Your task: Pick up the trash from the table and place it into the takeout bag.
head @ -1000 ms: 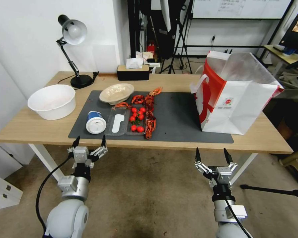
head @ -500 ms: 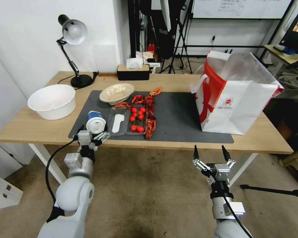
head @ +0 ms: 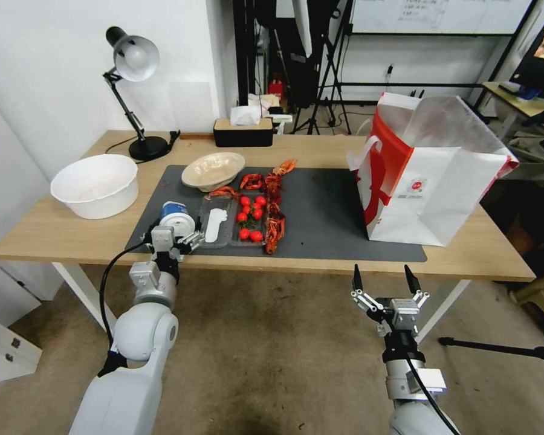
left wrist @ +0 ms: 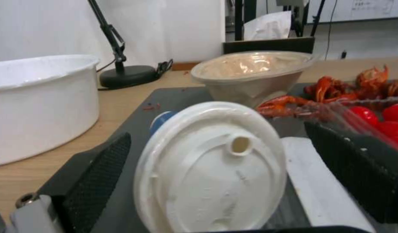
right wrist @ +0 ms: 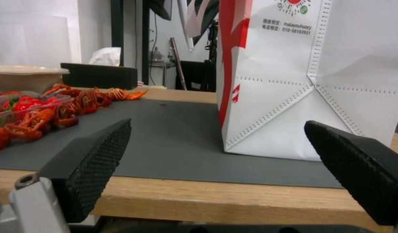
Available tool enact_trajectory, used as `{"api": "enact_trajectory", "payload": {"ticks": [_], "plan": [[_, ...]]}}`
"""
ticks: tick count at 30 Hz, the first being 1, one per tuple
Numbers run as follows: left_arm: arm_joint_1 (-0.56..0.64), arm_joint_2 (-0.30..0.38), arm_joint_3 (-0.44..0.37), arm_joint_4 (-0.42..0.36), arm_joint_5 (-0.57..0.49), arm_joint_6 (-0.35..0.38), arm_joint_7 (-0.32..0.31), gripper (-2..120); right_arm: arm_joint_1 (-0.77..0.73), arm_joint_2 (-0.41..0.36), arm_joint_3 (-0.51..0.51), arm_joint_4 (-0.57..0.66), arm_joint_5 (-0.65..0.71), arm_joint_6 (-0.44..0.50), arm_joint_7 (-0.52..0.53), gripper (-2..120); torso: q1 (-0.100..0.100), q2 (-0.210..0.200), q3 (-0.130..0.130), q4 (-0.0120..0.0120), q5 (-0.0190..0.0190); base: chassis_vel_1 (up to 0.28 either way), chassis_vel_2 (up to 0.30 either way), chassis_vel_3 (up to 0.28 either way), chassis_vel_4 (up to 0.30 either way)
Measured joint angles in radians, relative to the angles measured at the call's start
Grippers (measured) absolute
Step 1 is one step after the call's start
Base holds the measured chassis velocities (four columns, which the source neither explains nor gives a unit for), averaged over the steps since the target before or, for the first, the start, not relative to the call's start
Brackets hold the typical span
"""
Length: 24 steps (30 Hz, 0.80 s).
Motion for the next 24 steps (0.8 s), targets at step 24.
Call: {"api": "enact_trajectory", "payload": {"ticks": [24], "plan": [[-0.027, 0.027, 0.013, 0.064, 0.054, 0.003, -0.016, 100, -0.006, 0.011, -0.007, 0.005, -0.020, 0.002, -0.001, 100, 0.000, 0.000, 0.000, 0.0000, 0.0000, 0.000, 0.000, 0.000, 0.000]]}}
